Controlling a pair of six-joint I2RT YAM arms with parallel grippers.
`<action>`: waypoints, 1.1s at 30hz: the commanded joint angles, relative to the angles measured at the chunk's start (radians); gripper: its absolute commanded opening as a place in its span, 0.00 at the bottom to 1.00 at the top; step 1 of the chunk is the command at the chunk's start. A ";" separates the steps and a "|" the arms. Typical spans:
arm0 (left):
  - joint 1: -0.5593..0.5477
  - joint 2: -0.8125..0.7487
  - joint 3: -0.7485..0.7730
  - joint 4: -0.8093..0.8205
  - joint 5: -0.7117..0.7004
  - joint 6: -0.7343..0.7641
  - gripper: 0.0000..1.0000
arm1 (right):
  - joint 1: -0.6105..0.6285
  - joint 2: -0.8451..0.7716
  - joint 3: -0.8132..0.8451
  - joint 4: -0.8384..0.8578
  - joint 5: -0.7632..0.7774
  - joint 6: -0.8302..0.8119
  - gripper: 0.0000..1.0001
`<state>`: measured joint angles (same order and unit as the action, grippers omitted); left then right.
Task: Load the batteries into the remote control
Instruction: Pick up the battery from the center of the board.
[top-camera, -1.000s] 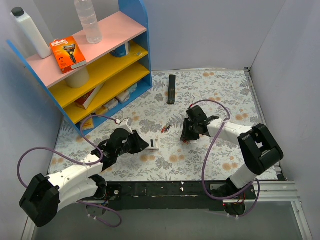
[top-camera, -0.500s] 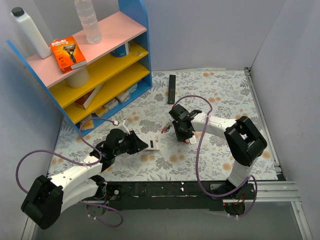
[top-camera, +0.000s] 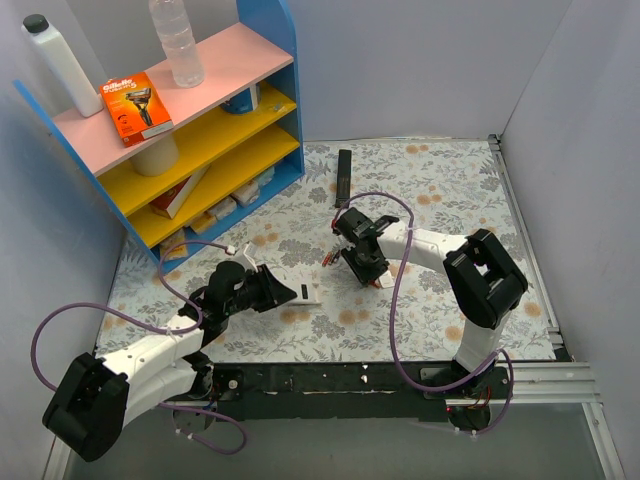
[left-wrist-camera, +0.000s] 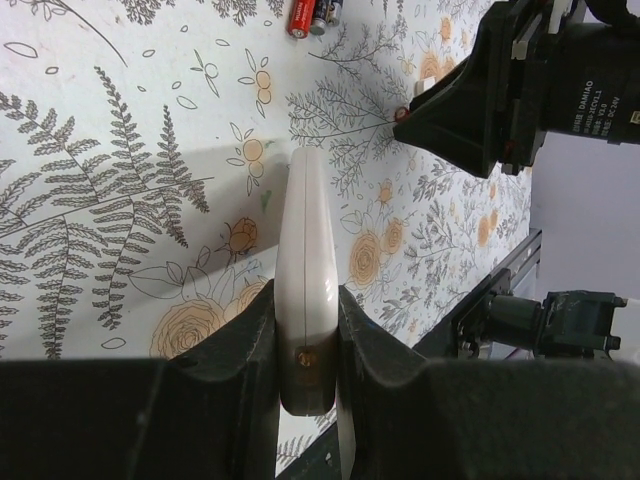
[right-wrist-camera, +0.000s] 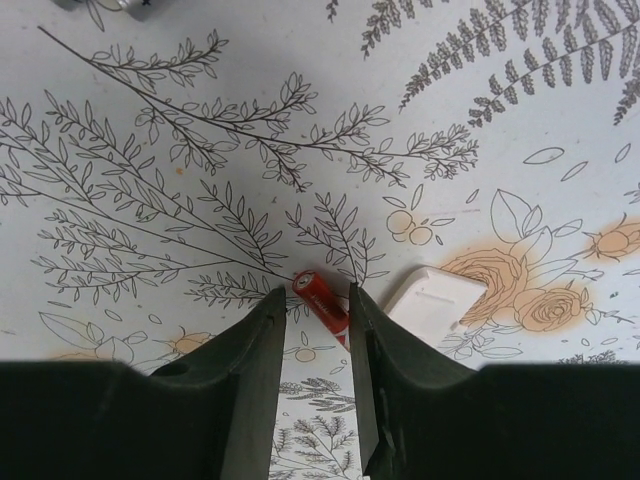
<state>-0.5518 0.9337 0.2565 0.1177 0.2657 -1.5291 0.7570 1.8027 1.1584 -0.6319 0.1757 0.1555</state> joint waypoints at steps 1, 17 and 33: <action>0.007 -0.013 -0.020 0.056 0.040 -0.006 0.00 | 0.007 0.050 0.000 -0.028 -0.054 -0.099 0.39; 0.018 -0.042 -0.088 0.226 0.095 -0.032 0.00 | 0.019 0.018 0.064 -0.042 -0.082 -0.137 0.06; 0.032 -0.090 -0.059 0.660 0.142 -0.115 0.00 | 0.038 -0.581 0.025 0.302 -0.143 0.114 0.01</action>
<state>-0.5255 0.8127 0.1364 0.6167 0.3717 -1.6184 0.7773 1.3357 1.2186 -0.5121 0.0891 0.1780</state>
